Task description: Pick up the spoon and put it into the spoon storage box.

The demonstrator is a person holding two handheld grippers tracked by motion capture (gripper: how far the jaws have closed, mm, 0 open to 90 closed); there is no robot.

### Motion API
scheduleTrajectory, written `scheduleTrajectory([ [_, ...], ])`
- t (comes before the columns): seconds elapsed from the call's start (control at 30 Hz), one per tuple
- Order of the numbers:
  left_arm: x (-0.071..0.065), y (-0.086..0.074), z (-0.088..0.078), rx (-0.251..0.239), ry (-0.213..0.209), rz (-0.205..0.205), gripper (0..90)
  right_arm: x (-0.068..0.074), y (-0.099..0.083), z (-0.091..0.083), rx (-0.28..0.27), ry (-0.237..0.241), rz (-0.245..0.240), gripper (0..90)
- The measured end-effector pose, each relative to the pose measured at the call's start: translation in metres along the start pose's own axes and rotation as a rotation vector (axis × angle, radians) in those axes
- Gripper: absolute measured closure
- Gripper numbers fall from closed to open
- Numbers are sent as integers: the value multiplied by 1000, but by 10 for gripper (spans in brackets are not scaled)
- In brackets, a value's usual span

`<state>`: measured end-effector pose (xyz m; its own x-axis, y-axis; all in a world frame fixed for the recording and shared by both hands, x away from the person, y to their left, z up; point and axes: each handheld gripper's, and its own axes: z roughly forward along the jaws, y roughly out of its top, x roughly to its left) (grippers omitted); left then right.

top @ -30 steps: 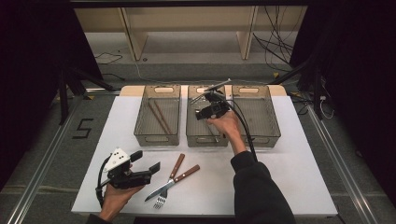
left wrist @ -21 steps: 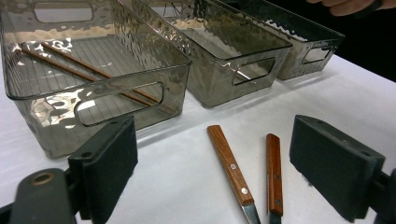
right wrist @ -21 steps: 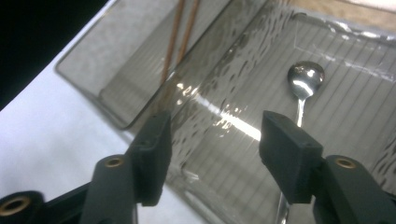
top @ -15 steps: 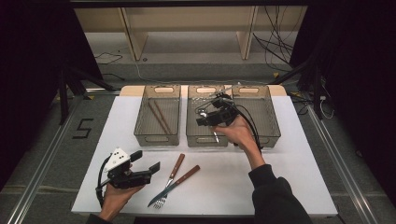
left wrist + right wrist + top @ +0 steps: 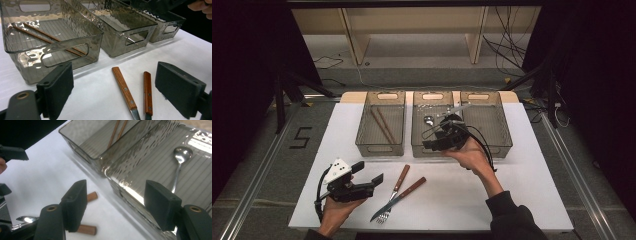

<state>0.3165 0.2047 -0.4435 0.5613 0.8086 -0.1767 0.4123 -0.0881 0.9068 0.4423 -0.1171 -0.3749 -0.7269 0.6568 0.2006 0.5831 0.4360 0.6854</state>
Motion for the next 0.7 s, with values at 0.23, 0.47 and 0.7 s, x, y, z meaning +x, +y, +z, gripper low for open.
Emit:
scheduleTrajectory([
  [0.23, -1, 0, 0, -1, 0, 1, 148, 4, -16, -5, -11, 4, -9, 354],
  [0.47, -1, 0, 0, 1, 1, 1, 148, 12, -27, -9, -14, 31, -43, 339],
  [0.7, 0, 0, 0, 1, 1, 0, 148, 20, -34, -6, 3, 48, -72, 327],
])
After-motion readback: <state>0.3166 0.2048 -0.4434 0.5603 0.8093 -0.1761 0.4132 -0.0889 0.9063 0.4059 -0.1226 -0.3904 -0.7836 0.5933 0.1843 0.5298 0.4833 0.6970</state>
